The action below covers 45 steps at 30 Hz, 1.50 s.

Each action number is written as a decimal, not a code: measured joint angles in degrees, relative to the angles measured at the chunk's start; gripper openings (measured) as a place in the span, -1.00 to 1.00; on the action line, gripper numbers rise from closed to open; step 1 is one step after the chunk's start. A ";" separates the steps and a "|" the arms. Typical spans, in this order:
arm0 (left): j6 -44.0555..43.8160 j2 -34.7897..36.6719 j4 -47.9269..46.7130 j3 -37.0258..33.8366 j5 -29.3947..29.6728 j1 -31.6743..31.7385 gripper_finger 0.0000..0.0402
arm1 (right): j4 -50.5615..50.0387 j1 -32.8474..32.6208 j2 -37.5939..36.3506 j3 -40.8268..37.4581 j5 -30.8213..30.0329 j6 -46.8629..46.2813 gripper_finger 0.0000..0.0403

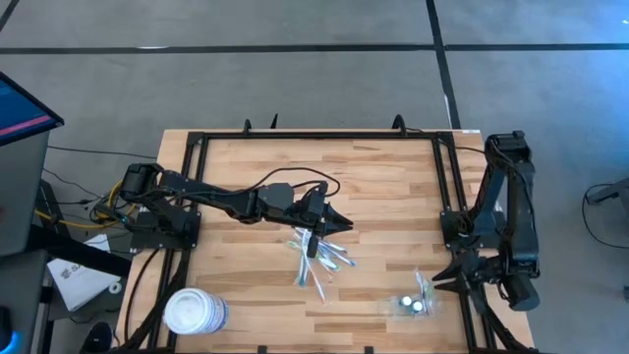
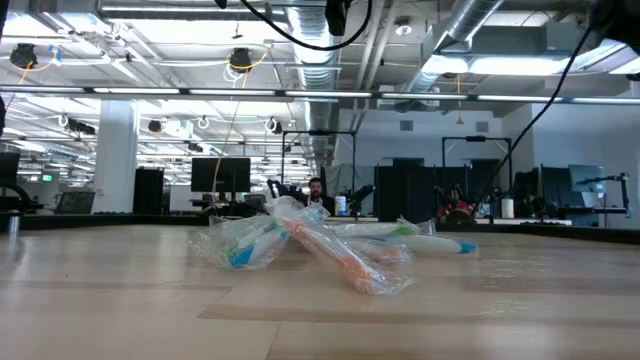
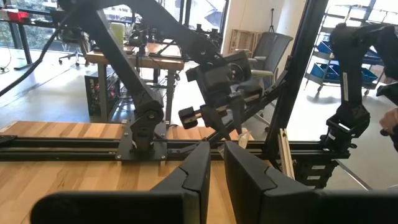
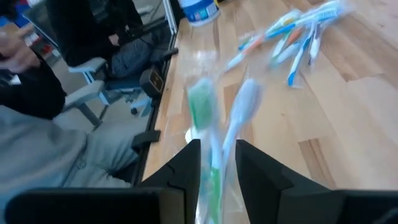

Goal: Pick & Place toothbrushing station
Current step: Put the blue toothbrush into the transparent organizer

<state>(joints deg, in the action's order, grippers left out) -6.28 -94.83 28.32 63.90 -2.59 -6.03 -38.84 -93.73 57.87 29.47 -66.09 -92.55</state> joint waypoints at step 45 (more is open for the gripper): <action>0.00 0.00 -12.38 -0.04 0.09 0.01 -0.80 | 14.73 30.16 -23.96 2.71 4.97 56.65 -0.55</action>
<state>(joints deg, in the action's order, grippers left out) -6.29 -94.83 15.95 63.86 -2.50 -6.02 -24.11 -63.58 33.91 32.18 -61.12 -35.91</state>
